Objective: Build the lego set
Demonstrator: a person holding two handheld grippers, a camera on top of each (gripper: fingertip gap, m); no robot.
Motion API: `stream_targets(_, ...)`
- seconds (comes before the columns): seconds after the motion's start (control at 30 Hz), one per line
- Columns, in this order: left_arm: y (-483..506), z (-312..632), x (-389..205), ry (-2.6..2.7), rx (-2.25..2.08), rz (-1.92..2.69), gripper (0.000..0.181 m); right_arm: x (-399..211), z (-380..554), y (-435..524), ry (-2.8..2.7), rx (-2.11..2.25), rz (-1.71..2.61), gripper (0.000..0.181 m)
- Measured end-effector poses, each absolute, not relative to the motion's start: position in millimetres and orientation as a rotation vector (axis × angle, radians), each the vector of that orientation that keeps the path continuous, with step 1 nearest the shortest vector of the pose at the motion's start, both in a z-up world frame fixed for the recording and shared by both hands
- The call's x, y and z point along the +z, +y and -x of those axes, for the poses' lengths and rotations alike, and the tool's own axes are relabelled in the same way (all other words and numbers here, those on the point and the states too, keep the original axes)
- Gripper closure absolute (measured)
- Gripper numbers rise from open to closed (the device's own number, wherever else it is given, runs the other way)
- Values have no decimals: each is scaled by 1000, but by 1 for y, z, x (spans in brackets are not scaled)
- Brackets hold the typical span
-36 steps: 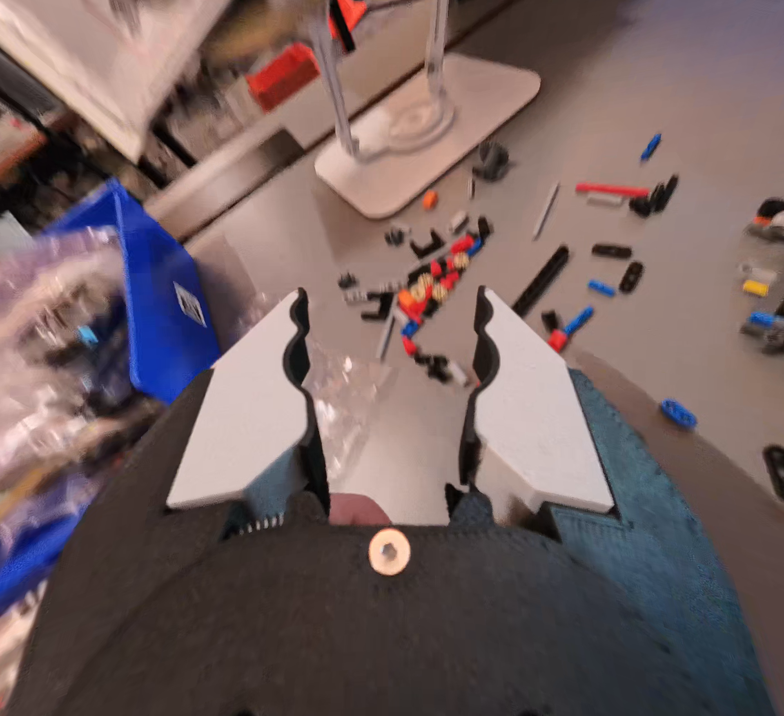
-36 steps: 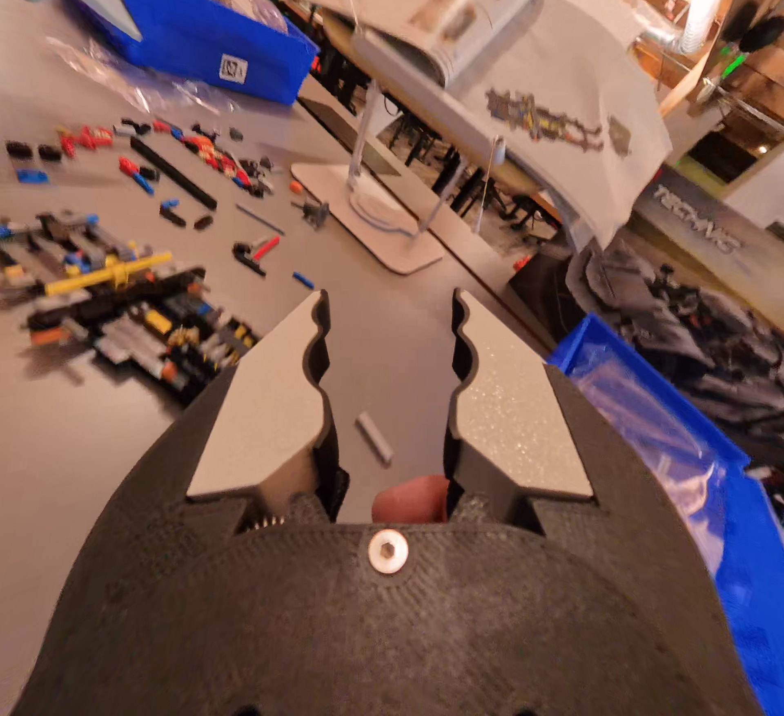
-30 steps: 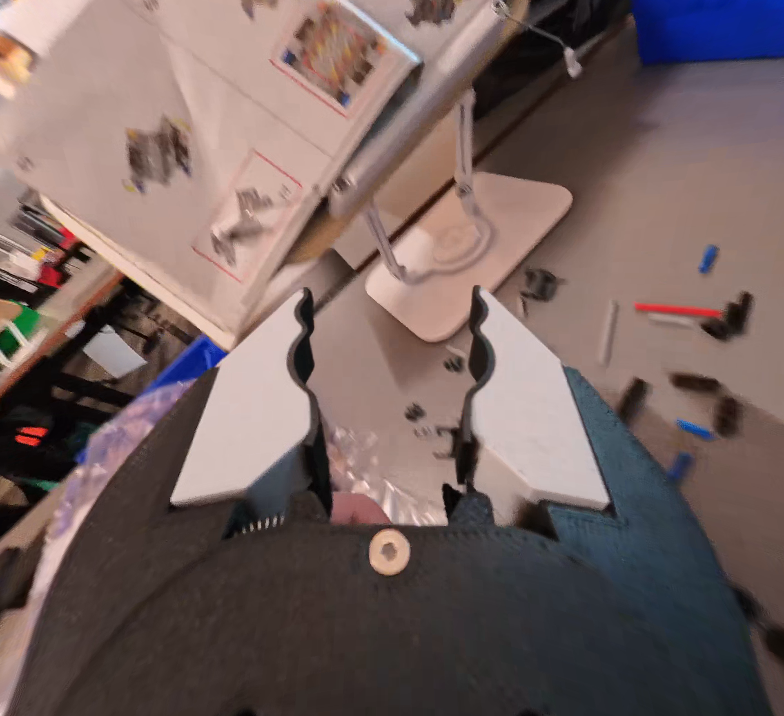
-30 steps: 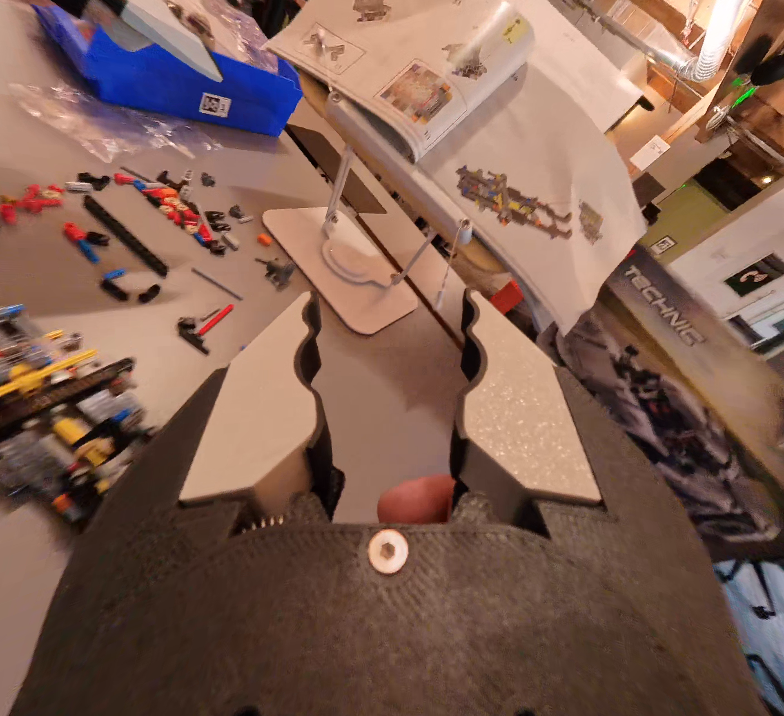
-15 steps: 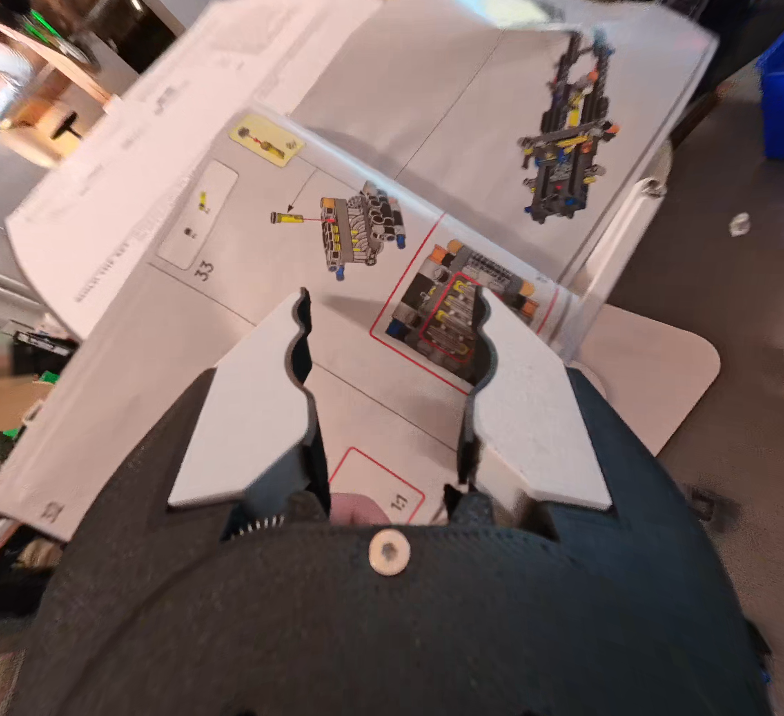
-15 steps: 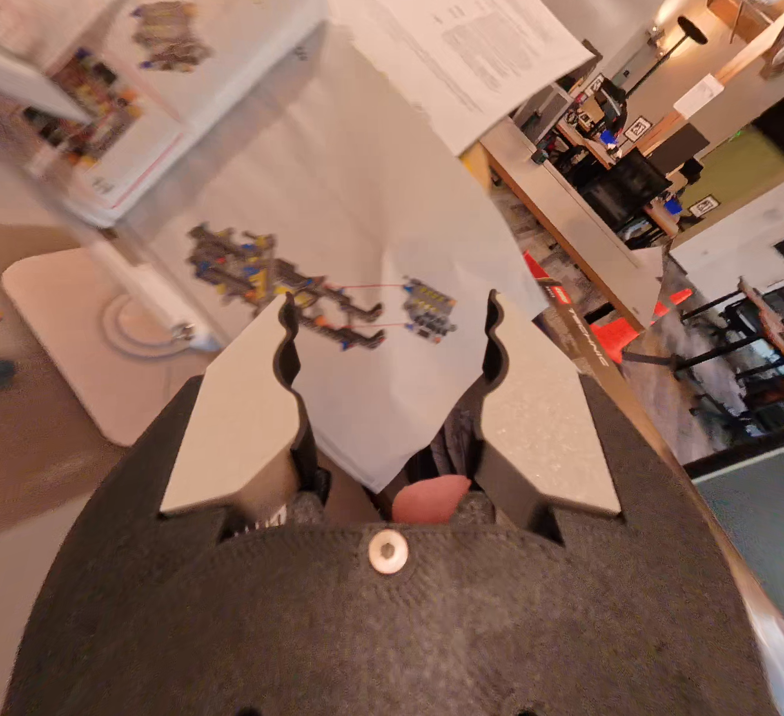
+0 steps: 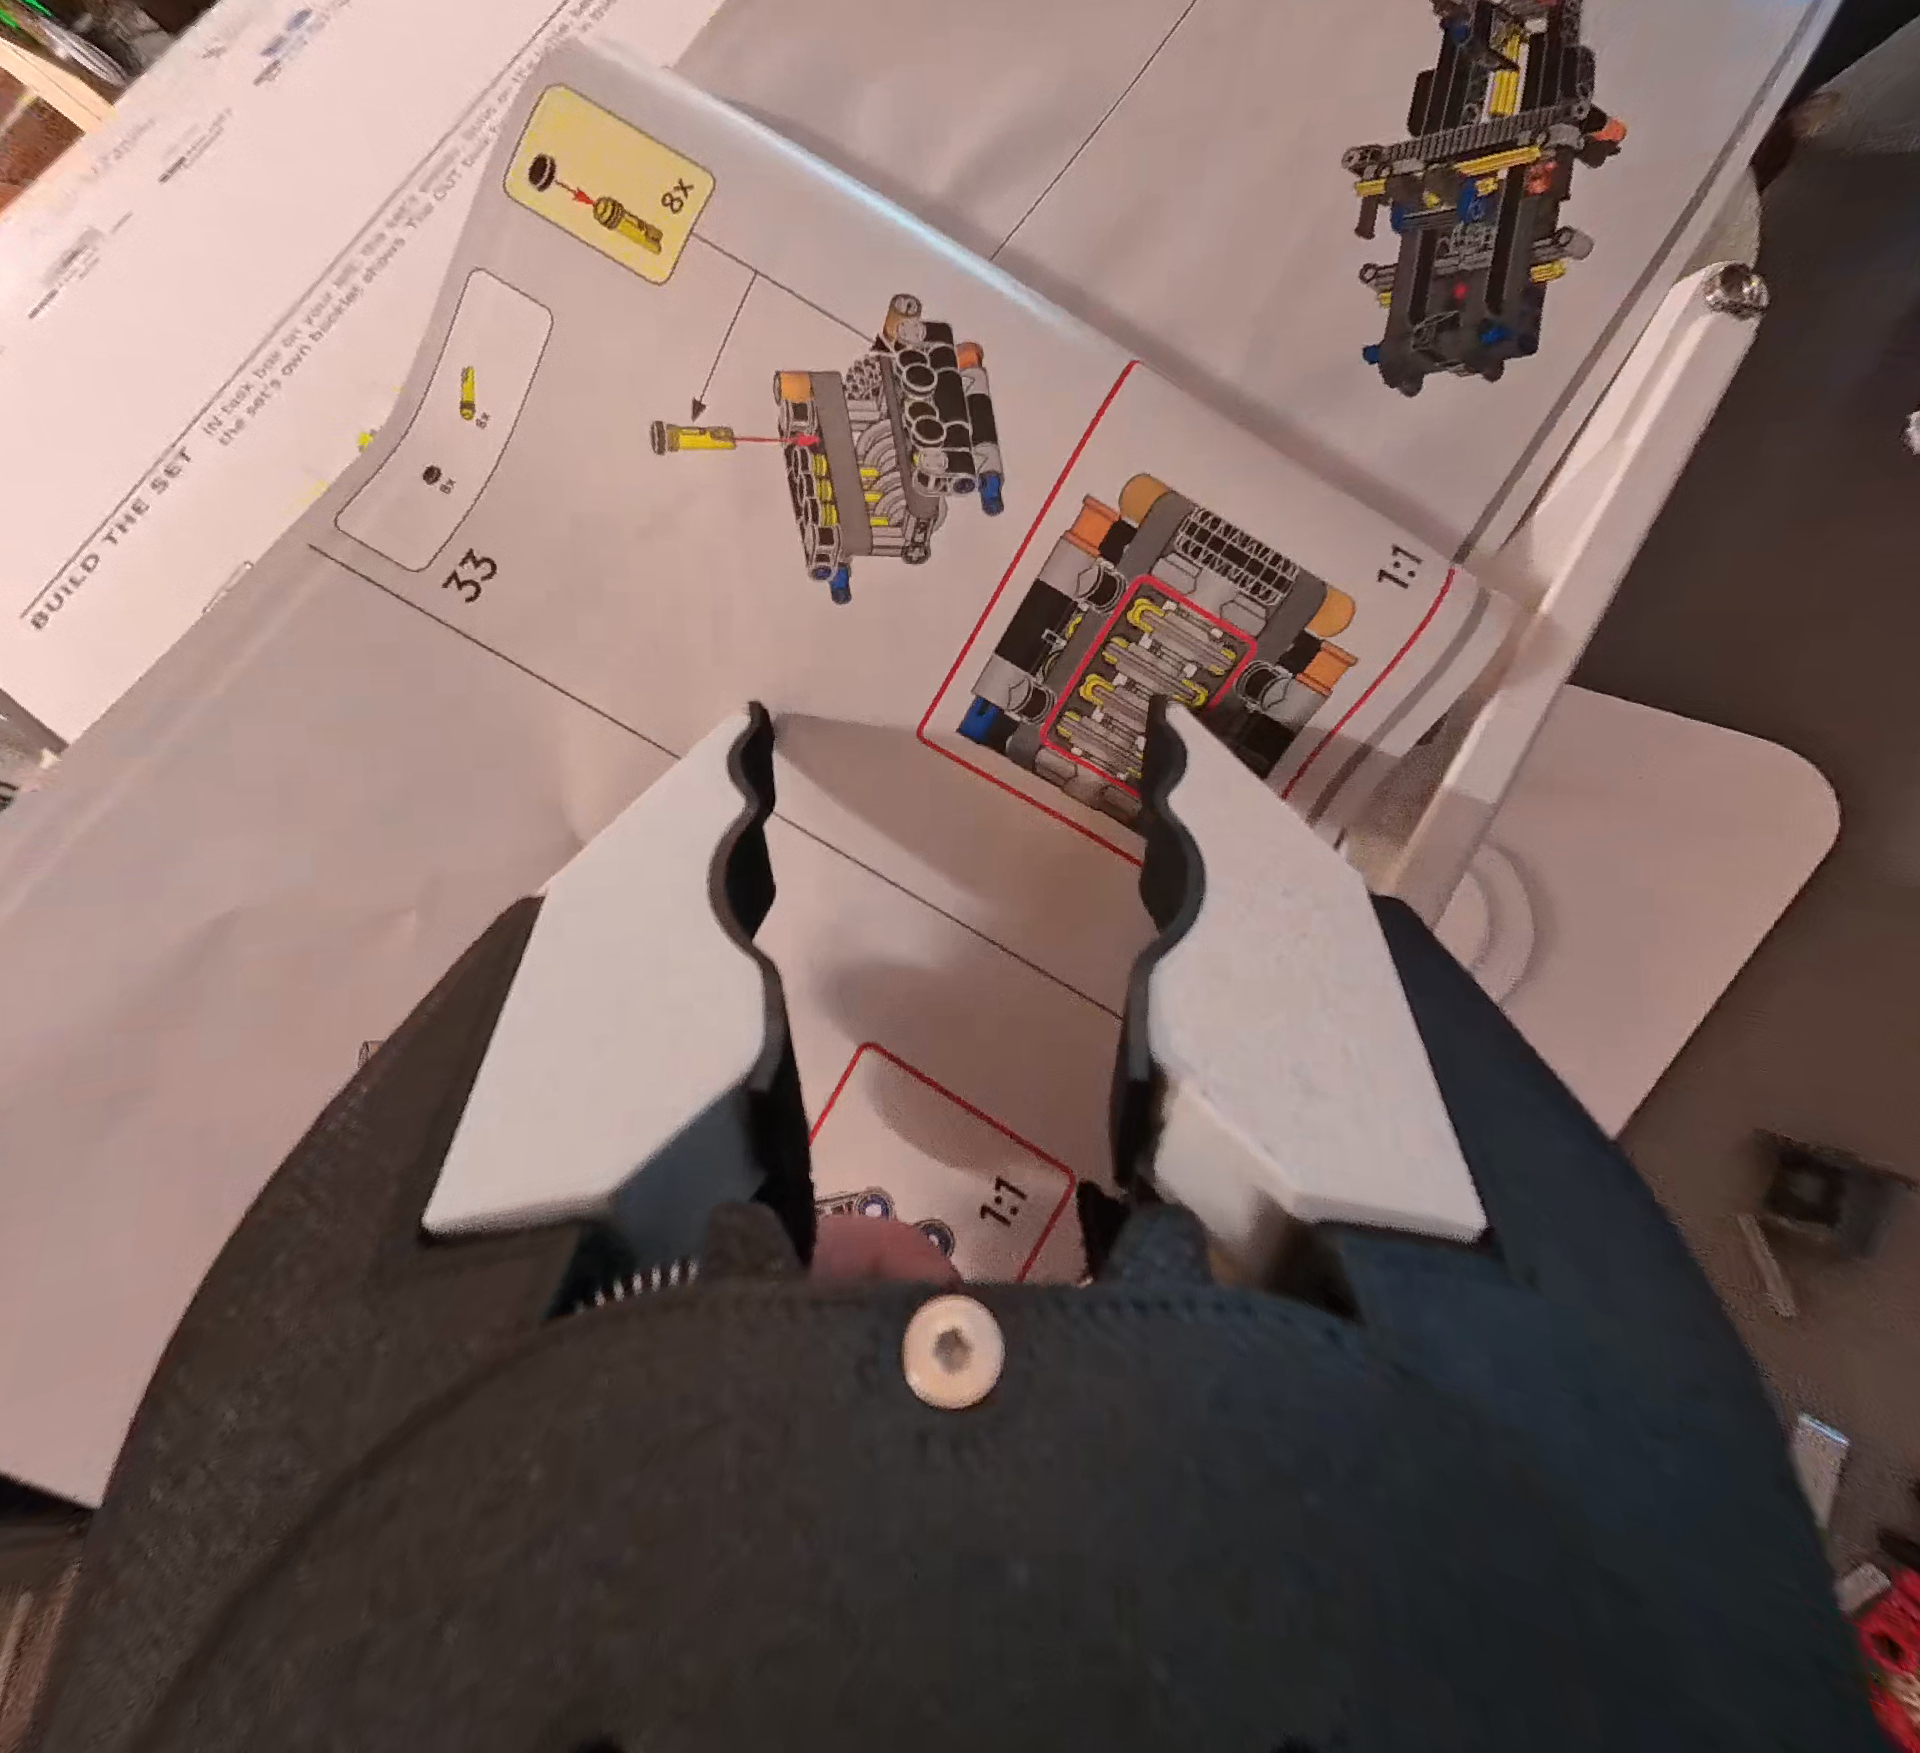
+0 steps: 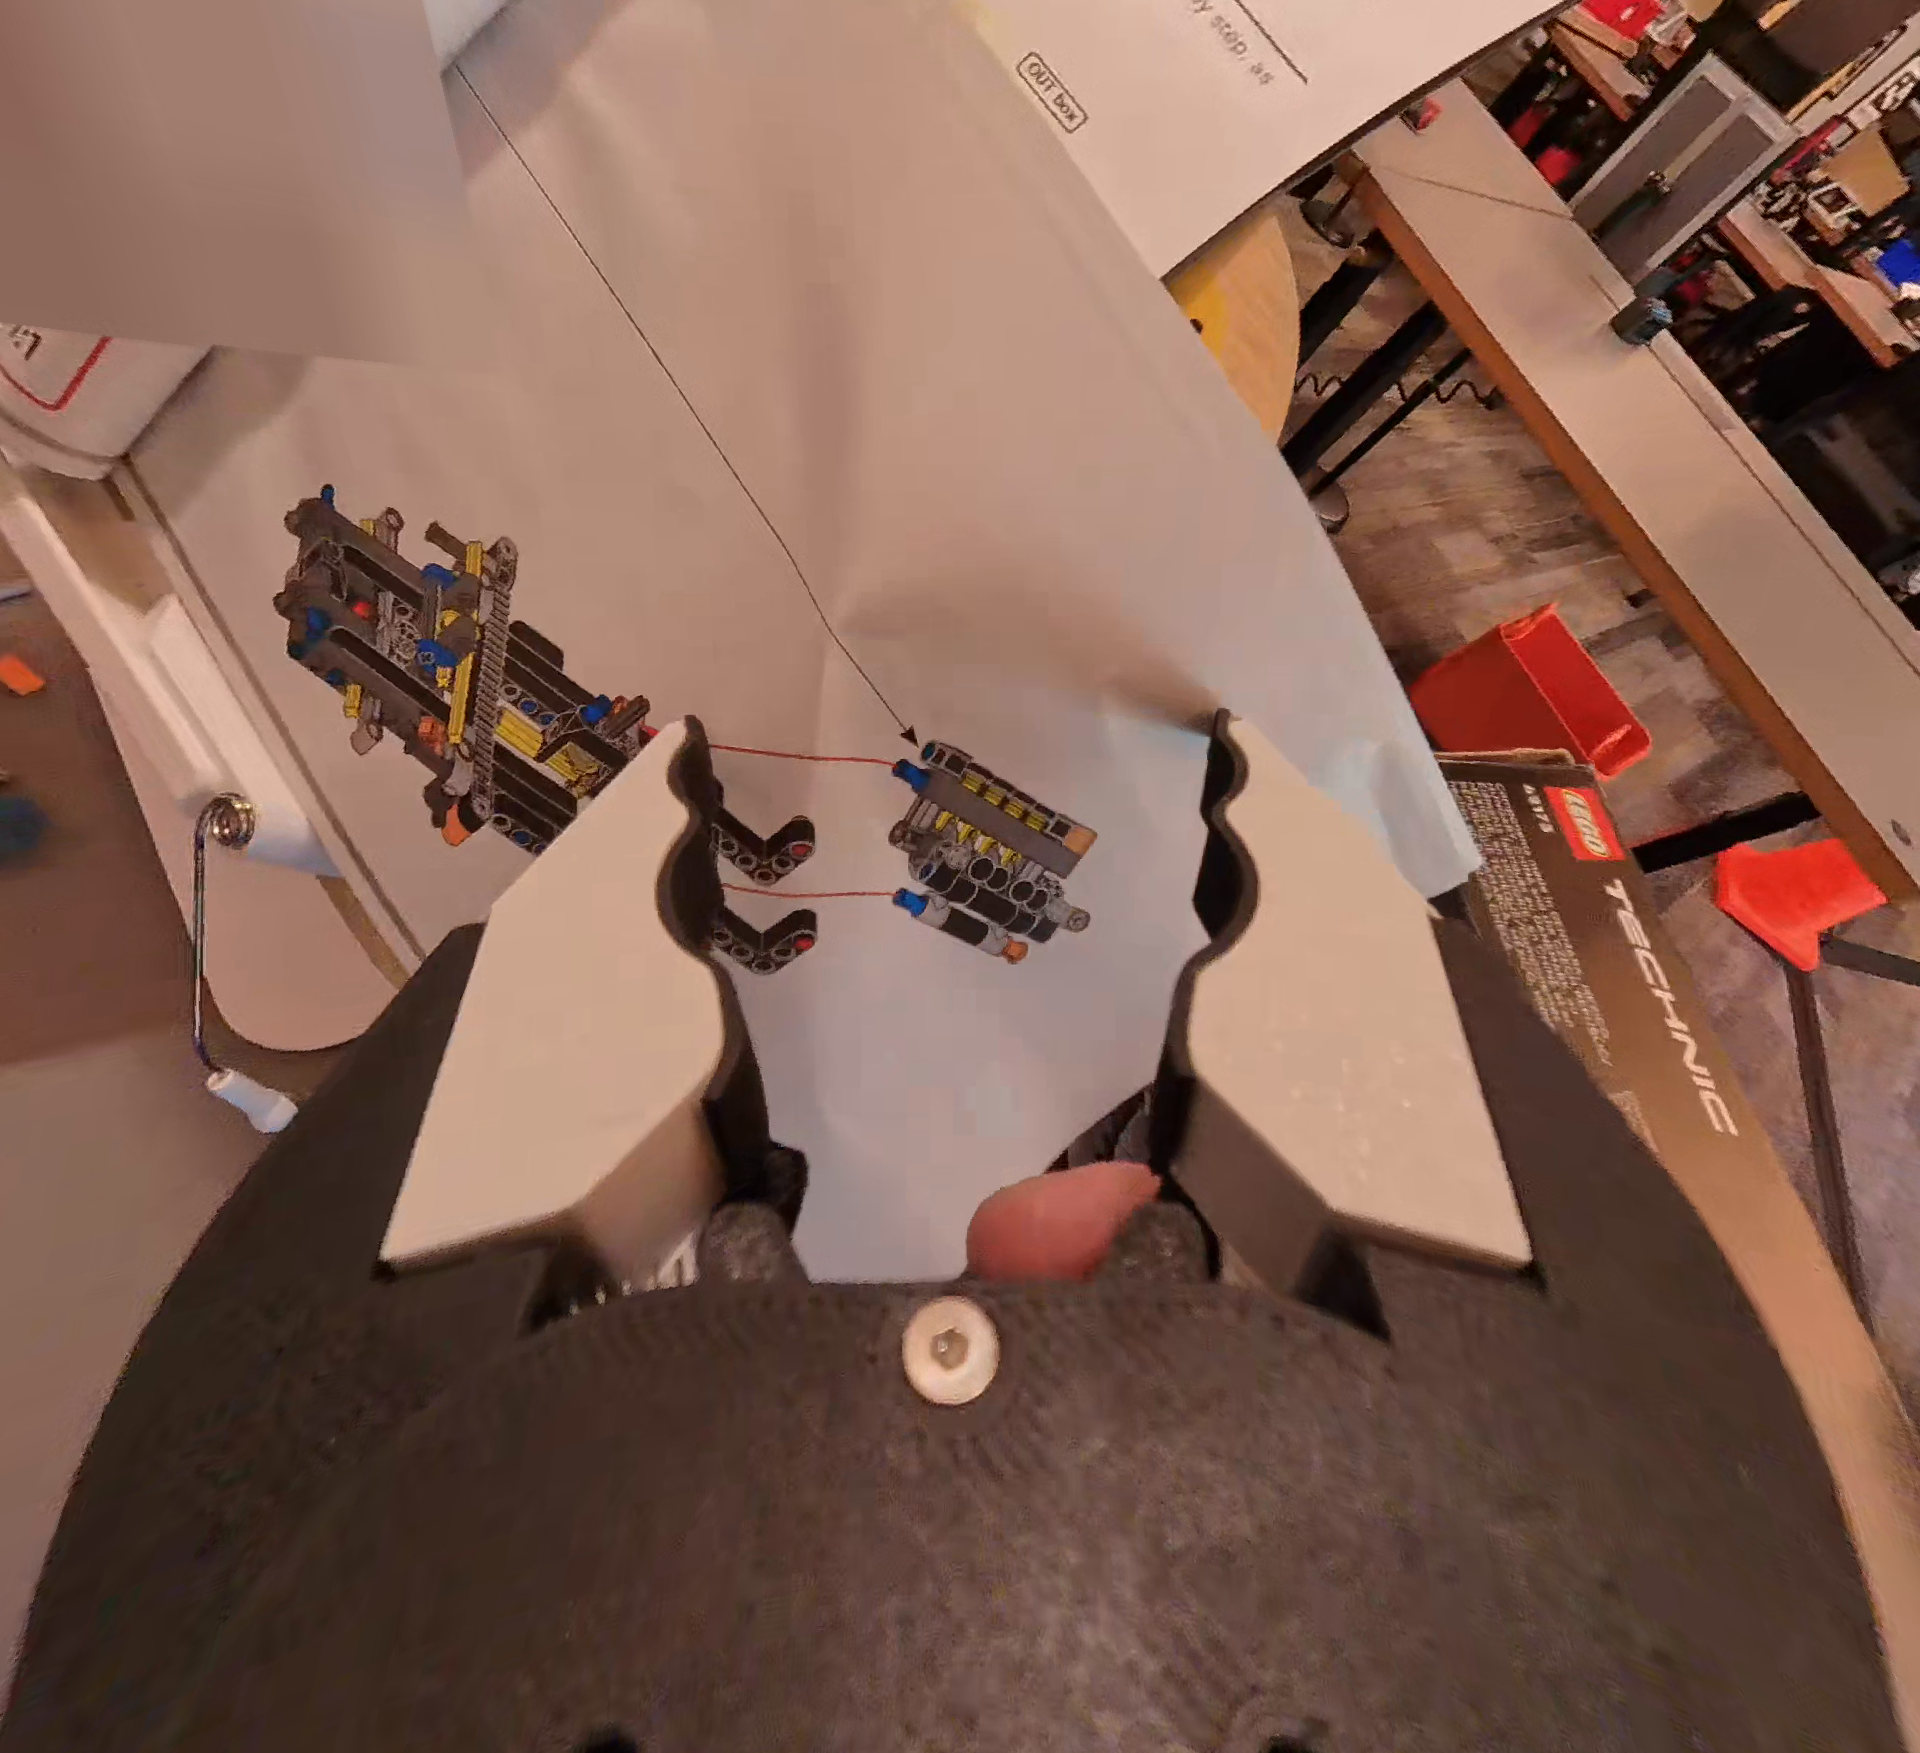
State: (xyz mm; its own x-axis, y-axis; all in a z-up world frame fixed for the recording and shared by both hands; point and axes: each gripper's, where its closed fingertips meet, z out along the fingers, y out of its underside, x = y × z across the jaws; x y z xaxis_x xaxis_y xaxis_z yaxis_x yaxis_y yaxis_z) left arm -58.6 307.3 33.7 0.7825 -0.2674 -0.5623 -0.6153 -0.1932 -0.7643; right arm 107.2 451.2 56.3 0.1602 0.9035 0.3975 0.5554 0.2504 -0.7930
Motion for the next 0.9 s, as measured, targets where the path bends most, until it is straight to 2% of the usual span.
stream_targets(0.2, 307, 59, 33, 673, 359, 1766, 113, 54, -107, 440, -1526, 435, 1371, 111)
stream_targets(0.3, 307, 59, 33, 674, 361, 1767, 113, 53, -107, 429, -1572, 366, 1328, 137)
stream_targets(0.33, 306, 59, 33, 674, 359, 1769, 113, 52, -106, 424, -1597, 340, 1320, 152)
stream_targets(0.47, 305, 59, 33, 676, 355, 1772, 113, 56, -102, 393, -1686, 301, 1272, 181)
stream_targets(0.67, 296, 51, 43, 672, 344, 1726, 111, 85, -86, 339, -1707, 549, 1340, 181)
stream_targets(0.9, 261, -37, 41, 784, 328, 1504, 66, 120, -30, 284, -1664, 795, 1361, 181)
